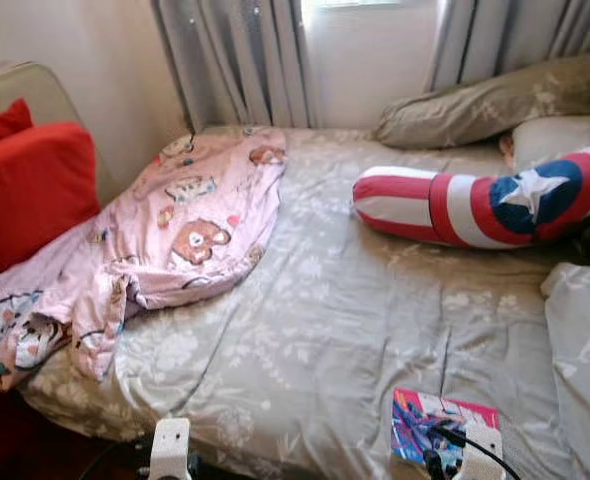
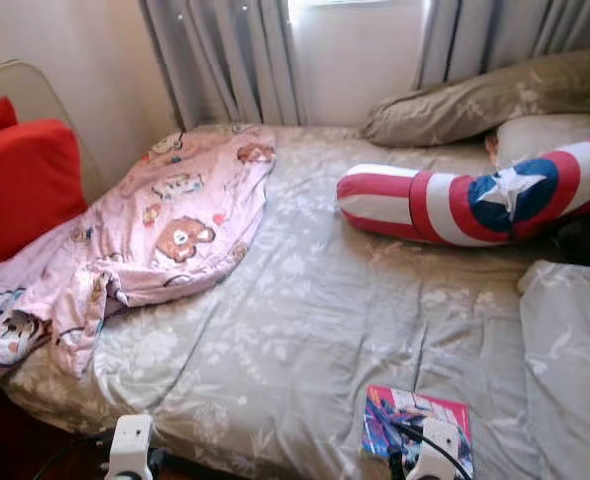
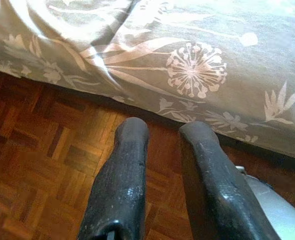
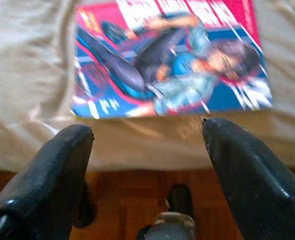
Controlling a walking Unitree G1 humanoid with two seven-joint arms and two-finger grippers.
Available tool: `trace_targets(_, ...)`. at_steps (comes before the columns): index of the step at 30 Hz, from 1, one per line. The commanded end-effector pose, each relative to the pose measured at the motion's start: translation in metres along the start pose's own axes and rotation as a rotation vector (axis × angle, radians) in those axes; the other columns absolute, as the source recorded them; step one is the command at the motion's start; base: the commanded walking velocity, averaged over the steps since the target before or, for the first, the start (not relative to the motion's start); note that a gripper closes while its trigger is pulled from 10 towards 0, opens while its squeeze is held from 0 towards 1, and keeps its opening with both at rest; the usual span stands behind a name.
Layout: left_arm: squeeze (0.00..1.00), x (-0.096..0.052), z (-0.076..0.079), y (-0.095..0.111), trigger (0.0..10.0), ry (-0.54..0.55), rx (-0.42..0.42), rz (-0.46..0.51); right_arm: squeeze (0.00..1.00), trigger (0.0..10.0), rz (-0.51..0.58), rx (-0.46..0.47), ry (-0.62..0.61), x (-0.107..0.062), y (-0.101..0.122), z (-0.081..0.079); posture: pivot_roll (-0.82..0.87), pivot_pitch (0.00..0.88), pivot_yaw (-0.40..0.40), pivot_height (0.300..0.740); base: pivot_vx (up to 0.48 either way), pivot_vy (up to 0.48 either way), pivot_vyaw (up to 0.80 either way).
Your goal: Clean up the room
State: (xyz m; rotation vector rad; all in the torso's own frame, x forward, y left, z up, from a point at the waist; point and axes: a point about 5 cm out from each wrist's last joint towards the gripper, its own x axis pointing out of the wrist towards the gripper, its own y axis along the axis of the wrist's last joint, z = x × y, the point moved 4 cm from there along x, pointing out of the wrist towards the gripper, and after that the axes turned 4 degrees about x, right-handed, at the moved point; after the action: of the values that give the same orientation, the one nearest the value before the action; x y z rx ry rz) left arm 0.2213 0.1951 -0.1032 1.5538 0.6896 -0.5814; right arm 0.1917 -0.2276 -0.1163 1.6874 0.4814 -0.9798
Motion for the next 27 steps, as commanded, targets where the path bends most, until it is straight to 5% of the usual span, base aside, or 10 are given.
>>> trace_targets(1,0.00,-0.0008,-0.0076,-0.0044,10.0,0.015,0.026,-0.023,0.00,10.0,0.004,0.009,0.012,0.0009,0.0012,-0.0067,-0.03,0.000,0.099,0.740,0.000,0.334,0.00)
trace_targets(27,0.00,-0.0017,-0.0074,-0.0105,10.0,0.012,0.030,-0.052,0.00,10.0,-0.004,0.008,0.016,0.0008,-0.0009,-0.0083,-0.02,0.000,0.102,0.740,0.000,0.337,0.00)
